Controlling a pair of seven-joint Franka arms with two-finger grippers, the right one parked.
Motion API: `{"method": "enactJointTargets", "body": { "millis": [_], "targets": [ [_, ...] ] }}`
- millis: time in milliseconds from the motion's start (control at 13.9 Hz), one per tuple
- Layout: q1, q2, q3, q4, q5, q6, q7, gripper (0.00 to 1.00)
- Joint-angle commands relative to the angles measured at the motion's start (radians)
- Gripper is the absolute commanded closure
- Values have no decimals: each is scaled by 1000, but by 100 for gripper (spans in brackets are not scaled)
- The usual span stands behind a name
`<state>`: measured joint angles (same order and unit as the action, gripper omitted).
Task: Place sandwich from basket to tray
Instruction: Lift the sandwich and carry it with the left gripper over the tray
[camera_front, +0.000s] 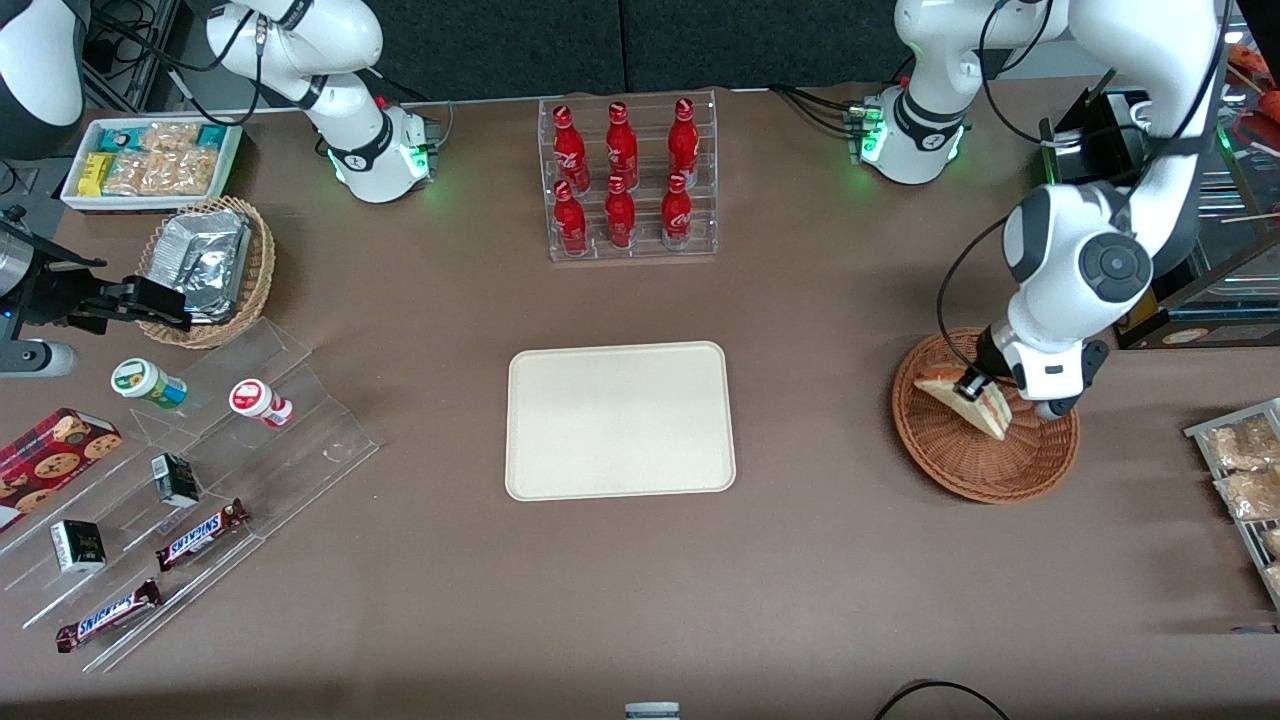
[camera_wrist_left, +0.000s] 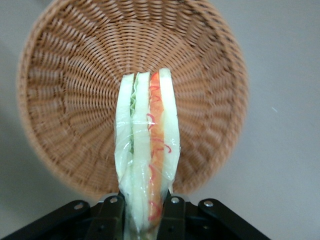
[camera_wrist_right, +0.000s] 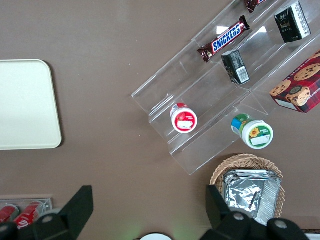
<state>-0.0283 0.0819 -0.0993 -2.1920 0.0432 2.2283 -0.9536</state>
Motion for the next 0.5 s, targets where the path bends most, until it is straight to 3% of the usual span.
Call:
{"method": "enactJointTargets", "body": {
  "millis": [0, 288, 432],
  "targets": [
    [-5, -10, -80, 150, 53, -191, -16, 80],
    [-28, 50, -210, 245, 73, -228, -8, 80],
    [-102, 116, -229, 311, 75, -227, -13, 80]
  ]
}}
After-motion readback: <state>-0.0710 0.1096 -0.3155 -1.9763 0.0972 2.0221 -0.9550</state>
